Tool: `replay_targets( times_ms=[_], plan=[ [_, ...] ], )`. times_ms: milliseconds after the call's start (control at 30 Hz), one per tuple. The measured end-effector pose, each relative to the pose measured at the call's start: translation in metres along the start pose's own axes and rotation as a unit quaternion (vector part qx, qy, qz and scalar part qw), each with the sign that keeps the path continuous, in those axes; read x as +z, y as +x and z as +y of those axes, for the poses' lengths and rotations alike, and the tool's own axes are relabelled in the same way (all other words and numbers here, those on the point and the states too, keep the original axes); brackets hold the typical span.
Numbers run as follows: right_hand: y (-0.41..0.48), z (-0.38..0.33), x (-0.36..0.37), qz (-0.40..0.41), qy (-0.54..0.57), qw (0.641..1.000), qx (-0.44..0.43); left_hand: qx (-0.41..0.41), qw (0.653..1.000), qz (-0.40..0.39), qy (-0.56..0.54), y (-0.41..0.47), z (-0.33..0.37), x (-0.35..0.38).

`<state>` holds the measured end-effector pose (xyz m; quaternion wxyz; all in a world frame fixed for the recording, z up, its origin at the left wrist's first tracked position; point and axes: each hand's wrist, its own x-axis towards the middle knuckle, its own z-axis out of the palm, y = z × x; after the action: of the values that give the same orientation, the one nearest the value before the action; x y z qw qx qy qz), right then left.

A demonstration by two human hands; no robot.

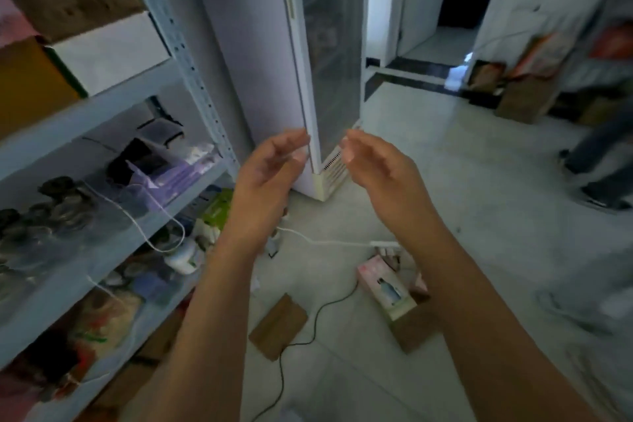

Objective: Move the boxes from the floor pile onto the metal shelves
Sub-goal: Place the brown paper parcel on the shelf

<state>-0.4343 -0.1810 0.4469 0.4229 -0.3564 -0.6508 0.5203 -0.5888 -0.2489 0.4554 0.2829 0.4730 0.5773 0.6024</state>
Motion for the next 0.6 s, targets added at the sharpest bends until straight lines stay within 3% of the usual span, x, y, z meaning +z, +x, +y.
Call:
replay_targets(
  times_ms=[300,600],
  plan=[
    [-0.019,0.048,-0.132,0.144,0.000,0.987,0.065,-0.033,0.988,-0.148,-0.005,0.026,-0.024,0.152],
    [0.012,0.084,-0.240,0.239,-0.045,0.962,0.123,-0.049,0.953,-0.298,-0.015,0.084,-0.063,0.275]
  ],
)
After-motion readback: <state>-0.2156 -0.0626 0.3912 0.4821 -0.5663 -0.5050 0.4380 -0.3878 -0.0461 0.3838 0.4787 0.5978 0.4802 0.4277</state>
